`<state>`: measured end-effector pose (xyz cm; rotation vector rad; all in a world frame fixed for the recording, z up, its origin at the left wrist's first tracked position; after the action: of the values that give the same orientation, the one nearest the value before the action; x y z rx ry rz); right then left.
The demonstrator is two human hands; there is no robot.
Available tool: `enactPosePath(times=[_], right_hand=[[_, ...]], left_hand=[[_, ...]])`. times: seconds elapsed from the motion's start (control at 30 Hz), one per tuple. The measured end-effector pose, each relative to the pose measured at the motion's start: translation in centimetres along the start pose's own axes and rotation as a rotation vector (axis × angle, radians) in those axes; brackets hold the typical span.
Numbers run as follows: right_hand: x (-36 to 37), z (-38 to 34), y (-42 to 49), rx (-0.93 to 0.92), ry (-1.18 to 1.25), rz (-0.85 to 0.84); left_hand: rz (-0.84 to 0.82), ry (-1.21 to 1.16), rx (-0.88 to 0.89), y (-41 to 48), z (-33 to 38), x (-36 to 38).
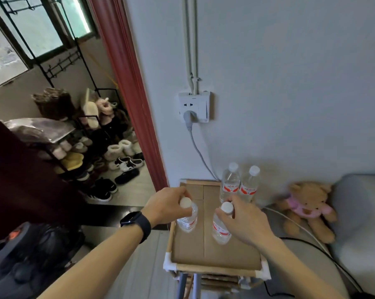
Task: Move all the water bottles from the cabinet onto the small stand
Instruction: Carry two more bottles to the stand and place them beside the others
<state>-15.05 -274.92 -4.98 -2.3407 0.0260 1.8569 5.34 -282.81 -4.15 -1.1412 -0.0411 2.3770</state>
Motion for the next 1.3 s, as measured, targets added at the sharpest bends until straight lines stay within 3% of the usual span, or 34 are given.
enactPosePath(times=[0.27, 0.6, 0.83, 1.0, 1.3], right_hand=[[-0.7, -2.7, 6.8, -0.17, -0.082, -0.095], [-0.9, -5.0, 11.1, -0.204, -0.153, -0.129], [-0.3, -4.9, 12.3, -0.172, -0.289, -0.046], [-0.2, -4.0, 13.2, -0.138, -0.375, -0.034], [-0.4, -2.4, 14.5, -0.106, -0.32, -0.053]], left_hand=[[-0.083, 0.056, 0.025, 6.4, -0.9, -0.6], [-0.194, 0.025, 0.051, 11.5, -1.8, -2.0], [-0.11, 0.042, 0.095, 12.0, -2.8, -0.4], [0.011, -0.124, 0.062, 12.3, -3.8, -0.6], [0.019, -0.236, 0.044, 13.0, -3.5, -0.8]])
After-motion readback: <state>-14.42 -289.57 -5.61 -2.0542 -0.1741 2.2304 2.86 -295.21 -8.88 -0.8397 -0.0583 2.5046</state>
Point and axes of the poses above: each hand's wrist, its own y-axis towards the middle knuckle, its own x-axis out of the palm, z = x × y, the point moved 6 cm from there along y, towards the middle knuckle, and after that the axes turned 15 degrees about -y, right-handed, at the moved point
